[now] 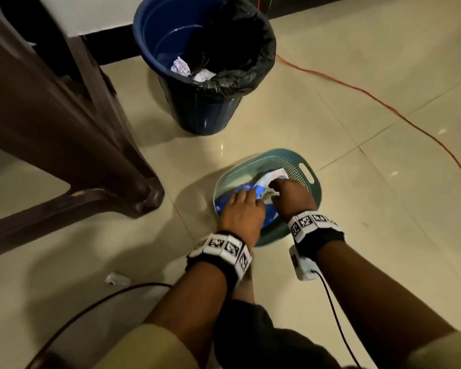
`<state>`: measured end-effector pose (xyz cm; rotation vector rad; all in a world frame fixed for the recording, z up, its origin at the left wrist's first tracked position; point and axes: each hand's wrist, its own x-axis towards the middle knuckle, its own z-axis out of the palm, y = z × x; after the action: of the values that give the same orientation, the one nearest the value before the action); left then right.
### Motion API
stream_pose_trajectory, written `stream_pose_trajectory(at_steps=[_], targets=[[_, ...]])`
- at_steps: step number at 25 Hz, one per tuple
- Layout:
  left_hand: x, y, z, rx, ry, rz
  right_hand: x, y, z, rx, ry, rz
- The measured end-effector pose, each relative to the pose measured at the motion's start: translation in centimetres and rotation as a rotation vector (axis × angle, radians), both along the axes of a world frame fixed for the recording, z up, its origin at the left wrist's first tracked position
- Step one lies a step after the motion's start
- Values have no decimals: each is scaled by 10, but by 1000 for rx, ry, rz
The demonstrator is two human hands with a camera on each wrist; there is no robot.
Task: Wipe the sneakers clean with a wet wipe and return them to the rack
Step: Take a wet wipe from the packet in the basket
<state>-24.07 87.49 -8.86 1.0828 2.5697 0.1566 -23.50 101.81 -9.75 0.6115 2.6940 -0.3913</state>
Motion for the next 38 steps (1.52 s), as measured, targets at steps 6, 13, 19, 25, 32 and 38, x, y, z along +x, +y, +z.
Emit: stream_pose_trajectory(at_steps=[6, 13, 19, 25, 32, 38], targets=[[-6, 10, -28, -211, -264, 0, -15, 11, -16, 33, -94, -33], [-5, 12, -33, -237, -328, 25, -11, 18, -26, -52, -159, -110], [-4, 14, -30, -280, -330, 10, -10, 18, -25, -50, -146, -81], [-3, 13, -31, -297, -320, 10, -10, 36, -6, -123, -19, -121], [-3, 14, -36, -297, -310, 2, -2, 49, 23, -494, 448, -162], [-3, 13, -30, -53, -232, 106, -3, 44, 38, -555, 604, -294]])
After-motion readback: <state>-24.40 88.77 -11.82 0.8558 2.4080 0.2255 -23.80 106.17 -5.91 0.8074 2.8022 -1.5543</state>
